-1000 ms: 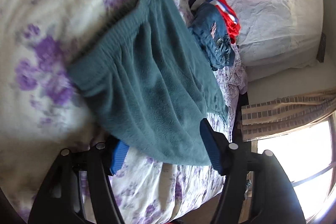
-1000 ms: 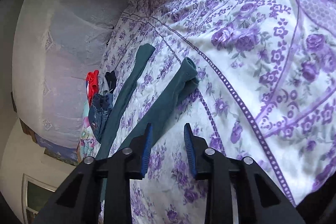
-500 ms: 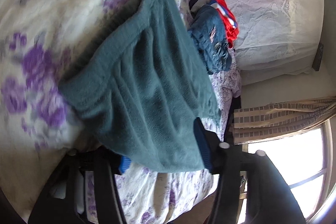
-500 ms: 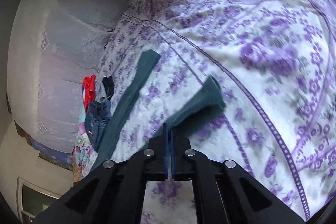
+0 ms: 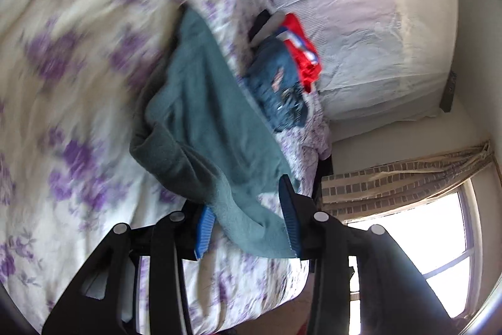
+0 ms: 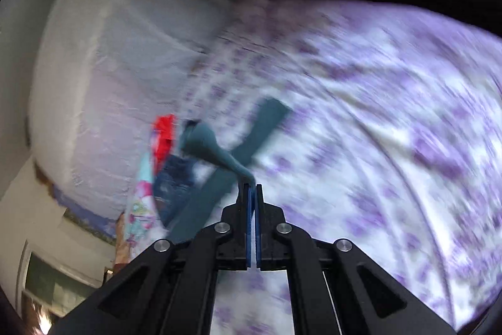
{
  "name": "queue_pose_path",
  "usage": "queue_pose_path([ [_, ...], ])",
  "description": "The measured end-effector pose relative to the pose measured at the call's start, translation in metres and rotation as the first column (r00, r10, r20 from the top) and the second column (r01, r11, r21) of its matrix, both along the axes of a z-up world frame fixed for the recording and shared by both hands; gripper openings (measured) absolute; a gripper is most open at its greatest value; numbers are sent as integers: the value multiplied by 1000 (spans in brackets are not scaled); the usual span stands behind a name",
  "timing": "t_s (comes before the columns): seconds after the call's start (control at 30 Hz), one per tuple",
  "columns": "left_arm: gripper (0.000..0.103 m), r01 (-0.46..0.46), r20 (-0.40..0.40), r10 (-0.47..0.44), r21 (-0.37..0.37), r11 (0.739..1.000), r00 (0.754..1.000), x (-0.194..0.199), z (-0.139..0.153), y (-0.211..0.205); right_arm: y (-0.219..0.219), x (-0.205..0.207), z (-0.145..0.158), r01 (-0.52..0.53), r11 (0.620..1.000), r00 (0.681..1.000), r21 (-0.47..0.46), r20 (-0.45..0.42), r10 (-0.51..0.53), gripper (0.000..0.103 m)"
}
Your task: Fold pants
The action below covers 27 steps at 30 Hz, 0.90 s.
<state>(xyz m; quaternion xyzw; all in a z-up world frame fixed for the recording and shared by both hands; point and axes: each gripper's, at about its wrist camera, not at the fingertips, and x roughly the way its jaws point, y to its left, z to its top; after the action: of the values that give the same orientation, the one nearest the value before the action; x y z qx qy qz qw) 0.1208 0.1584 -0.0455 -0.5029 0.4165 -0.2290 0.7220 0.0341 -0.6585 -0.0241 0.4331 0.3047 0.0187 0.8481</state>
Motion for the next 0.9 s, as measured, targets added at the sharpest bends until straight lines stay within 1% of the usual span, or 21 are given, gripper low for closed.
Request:
queue_pose_path([
  [0.07,37,3,-25,-3,12,1000,1000,-4,-13,1,-23,-22,-41,76,995,995,69,-66,-71,2],
  [0.13,37,-14,-44,14,-3,1000,999,-11,-23,7,-41,-39,-62,133,982,989,132,-81,-123,2],
  [0.17,37,-26,-49,25,-15,1000,999,-13,-26,10,-49,-46,-69,149,976,987,161,-78,-138,2],
  [0.2,37,-41,-49,39,-32,999,998,-17,-27,16,-49,-52,-71,151,975,987,165,-74,-140,2],
  [0.23,37,-49,-45,47,-33,998,998,-19,-27,19,-49,-55,-70,148,976,988,158,-70,-138,4],
  [0.3,37,-67,-42,67,-10,998,997,-24,-26,22,-34,-59,-64,94,984,995,153,-45,-88,8],
  [0.33,41,-69,-42,69,-1,998,997,-26,-27,21,-21,-58,-62,45,984,999,172,-26,-41,17],
  [0.37,44,-65,-43,65,4,998,997,-27,-29,17,-7,-58,-62,0,981,1000,195,-13,2,31],
  [0.4,48,-55,-42,55,7,998,998,-29,-32,13,13,-56,-63,-37,979,999,200,-11,40,33],
  [0.43,50,-48,-38,48,10,999,998,-30,-33,8,28,-55,-61,-60,980,998,188,-12,63,33],
  [0.47,51,-38,-28,39,22,999,999,-31,-34,1,50,-51,-62,-104,979,994,175,-19,109,33],
  [0.5,55,-34,-20,35,38,999,999,-32,-33,-5,64,-47,-63,-129,976,991,178,-20,134,33],
  [0.53,61,-29,-13,30,60,998,999,-32,-33,-11,77,-43,-66,-150,970,987,193,-21,157,33],
  [0.57,64,-25,-6,26,88,996,1000,-31,-31,-16,88,-38,-70,-164,964,984,211,-30,174,33],
  [0.6,70,-35,2,35,132,991,999,-30,-29,-24,99,-31,-75,-172,960,981,222,-44,186,33],
  [0.63,73,-45,4,45,156,987,999,-29,-27,-28,108,-24,-78,-177,960,980,218,-55,194,31],
  [0.7,79,-45,7,45,203,978,999,-24,-25,-39,120,-9,-83,-187,960,976,209,-67,205,31],
  [0.8,81,-61,-14,67,247,967,998,-20,-26,-45,129,10,-84,-187,964,974,190,-91,207,31],
  [0.83,81,-64,-15,70,244,968,997,-21,-25,-44,132,14,-83,-190,964,973,185,-94,210,30],
  [0.9,80,-63,-14,68,209,976,998,-22,-26,-40,134,20,-83,-190,965,973,183,-96,210,22],
])
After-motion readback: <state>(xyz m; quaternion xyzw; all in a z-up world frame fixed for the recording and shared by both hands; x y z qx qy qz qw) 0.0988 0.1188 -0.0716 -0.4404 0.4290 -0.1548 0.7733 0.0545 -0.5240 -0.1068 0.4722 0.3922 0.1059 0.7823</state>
